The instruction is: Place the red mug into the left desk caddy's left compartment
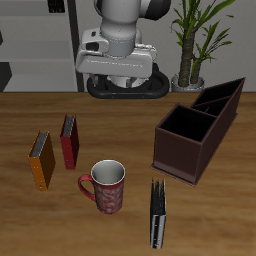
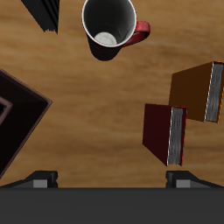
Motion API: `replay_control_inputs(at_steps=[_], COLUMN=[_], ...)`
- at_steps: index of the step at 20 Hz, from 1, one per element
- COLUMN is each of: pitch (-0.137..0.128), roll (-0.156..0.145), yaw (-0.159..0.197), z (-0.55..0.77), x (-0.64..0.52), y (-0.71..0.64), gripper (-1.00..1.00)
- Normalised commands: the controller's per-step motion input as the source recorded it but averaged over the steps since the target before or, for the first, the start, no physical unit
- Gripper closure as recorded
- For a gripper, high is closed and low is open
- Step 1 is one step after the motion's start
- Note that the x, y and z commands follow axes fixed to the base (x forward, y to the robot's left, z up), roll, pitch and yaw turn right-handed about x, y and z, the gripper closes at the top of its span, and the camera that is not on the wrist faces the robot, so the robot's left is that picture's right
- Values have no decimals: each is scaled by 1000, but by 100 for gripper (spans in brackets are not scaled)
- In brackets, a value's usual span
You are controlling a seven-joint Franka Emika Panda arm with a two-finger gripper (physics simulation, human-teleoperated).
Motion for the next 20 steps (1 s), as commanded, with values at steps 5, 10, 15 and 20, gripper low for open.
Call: replay_control_inputs(at_steps=[5, 10, 15, 20], pitch=[-42, -33, -22, -9], roll=[-59, -14, 2, -32], yaw=[-33, 3, 7, -38], z=[262, 179, 72, -42], x=[301, 320, 234, 248], y=[-404, -213, -139, -257], gripper=[-100, -100, -100, -100])
